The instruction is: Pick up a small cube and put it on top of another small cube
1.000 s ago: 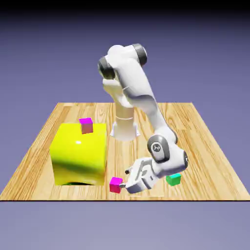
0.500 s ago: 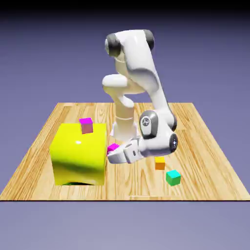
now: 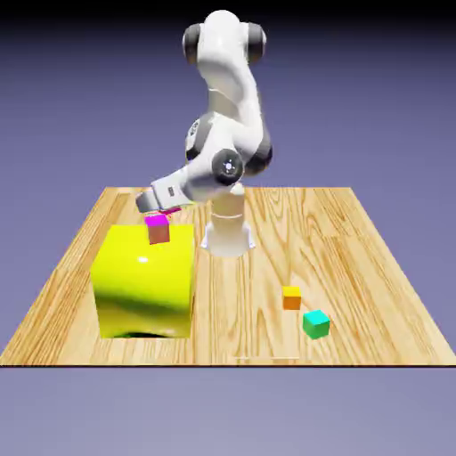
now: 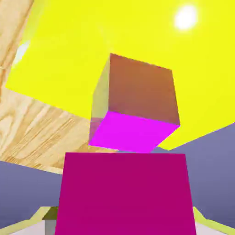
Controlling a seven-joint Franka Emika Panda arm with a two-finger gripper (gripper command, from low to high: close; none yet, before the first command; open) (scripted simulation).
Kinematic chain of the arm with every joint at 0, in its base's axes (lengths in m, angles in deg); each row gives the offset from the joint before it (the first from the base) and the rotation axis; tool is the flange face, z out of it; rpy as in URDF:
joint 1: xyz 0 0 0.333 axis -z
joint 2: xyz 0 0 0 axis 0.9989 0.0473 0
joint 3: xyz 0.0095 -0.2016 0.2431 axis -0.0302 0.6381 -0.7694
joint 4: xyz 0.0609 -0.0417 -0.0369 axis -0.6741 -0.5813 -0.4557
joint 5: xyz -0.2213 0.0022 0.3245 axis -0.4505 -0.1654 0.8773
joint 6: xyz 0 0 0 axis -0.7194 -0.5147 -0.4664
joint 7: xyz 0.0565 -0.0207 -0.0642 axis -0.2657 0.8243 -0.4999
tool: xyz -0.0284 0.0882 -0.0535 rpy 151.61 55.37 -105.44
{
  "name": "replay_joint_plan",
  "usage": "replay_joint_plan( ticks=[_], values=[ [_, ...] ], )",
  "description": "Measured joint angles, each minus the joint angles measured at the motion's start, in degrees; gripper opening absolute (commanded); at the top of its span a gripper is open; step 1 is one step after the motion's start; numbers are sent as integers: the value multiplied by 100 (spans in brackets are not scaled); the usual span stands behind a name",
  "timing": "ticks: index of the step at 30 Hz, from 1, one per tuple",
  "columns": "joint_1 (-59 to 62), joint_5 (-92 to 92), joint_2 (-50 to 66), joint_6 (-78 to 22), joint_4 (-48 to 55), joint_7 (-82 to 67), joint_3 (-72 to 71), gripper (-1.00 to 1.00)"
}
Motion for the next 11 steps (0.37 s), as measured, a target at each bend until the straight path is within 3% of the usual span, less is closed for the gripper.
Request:
replay_joint_plan(
  ticks=[4,5,11],
  values=[
    [244,-291,-124,746,-829,209,239,-100],
    [214,-296,-126,759,-843,213,243,100],
    [-36,-13,-3,16,-14,2,4,100]
  ],
)
